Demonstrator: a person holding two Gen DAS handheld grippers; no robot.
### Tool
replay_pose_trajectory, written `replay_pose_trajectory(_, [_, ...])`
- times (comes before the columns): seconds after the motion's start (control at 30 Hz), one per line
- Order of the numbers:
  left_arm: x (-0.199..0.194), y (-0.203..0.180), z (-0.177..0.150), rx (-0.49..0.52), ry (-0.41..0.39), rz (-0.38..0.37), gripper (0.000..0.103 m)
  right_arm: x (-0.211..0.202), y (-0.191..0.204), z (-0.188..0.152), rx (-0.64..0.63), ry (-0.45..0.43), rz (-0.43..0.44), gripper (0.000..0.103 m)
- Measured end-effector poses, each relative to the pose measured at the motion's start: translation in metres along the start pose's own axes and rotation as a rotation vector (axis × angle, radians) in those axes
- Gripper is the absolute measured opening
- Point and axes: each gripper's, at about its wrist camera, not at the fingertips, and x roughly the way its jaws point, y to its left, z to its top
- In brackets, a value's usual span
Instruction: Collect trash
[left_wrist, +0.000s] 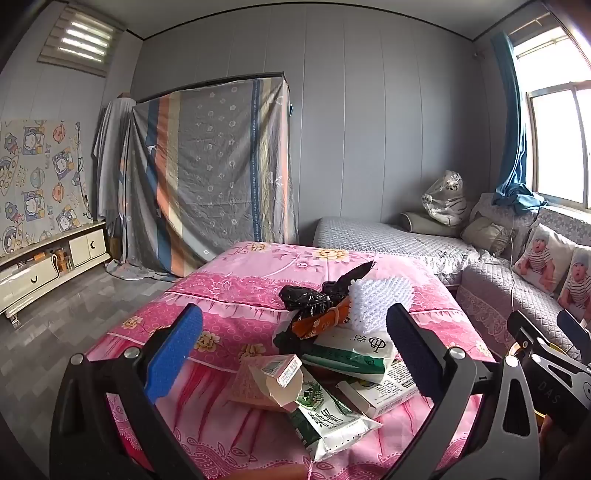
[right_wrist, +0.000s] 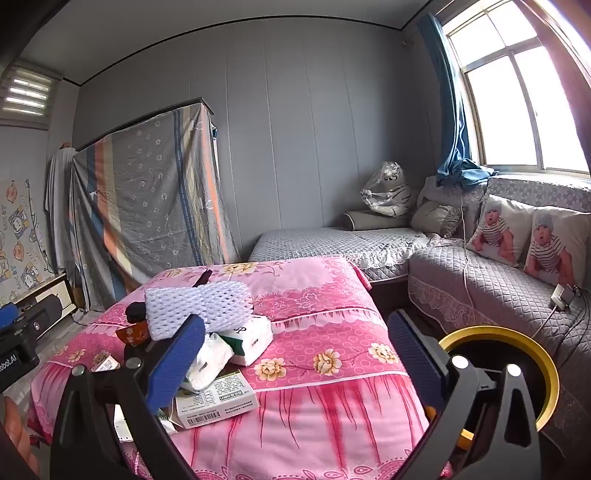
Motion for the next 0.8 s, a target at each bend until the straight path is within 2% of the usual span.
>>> replay_pose_trajectory(0.8, [-0.0020,0.0016,0.0000,0.005,0.008,-0.001,0.095,0.0003,-0.0023,0.0013,0.014,0.000,0.003,0.096])
